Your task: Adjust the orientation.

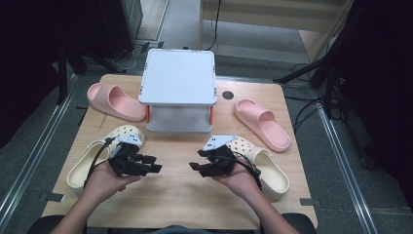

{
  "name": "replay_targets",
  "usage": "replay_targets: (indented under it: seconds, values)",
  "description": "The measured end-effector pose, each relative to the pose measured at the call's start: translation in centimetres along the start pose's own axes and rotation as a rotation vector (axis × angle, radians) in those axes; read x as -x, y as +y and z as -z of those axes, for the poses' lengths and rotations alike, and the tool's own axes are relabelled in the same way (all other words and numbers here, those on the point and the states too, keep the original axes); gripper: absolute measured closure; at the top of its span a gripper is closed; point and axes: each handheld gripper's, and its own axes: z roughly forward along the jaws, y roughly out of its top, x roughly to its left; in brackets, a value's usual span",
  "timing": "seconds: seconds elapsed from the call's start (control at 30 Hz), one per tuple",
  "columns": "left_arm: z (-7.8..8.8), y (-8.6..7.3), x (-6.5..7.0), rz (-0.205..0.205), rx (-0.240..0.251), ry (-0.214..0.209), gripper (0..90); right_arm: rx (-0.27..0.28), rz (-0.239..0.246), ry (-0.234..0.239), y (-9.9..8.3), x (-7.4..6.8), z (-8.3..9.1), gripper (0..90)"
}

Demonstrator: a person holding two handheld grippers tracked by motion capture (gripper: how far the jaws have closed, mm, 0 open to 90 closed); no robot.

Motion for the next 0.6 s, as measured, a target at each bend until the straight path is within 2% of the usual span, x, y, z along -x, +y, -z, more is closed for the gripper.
replay_targets:
  seconds: [0.07,0.1,0.13,0.3,0.37,0.5,0.6]
  values:
    - [0.0,-0.2,-0.1,-0.032,-0.012,0.032,54.1,-0.028,0.012,0.017,0.2,-0.1,-0.6,45.9]
    - [0.0,-0.2,-0.1,-0.032,-0.012,0.032,54.1,-0.028,0.012,0.017,0.2,-0.1,-0.6,45.9]
    - [0.2,-0.4,-0.1,-0.065,-0.001,0.053,54.1,-0.051,0.015,0.026,0.4,-0.4,-0.9,48.0]
    - [0.6,-0.6,-0.1,-0.083,0.011,0.059,54.7,-0.025,0.024,0.030,0.5,-0.6,-0.6,50.3]
    - [0.9,-0.7,-0.1,-0.107,0.017,0.071,53.8,-0.002,0.000,0.051,0.5,-0.4,-0.5,52.5]
    - [1.3,-0.8,-0.1,-0.096,0.022,0.078,52.9,0.002,-0.047,0.062,0.7,0.0,-0.3,53.1]
    - [2.2,-1.0,0.1,-0.073,0.033,0.095,51.8,0.003,-0.032,0.055,0.7,0.4,-0.2,53.1]
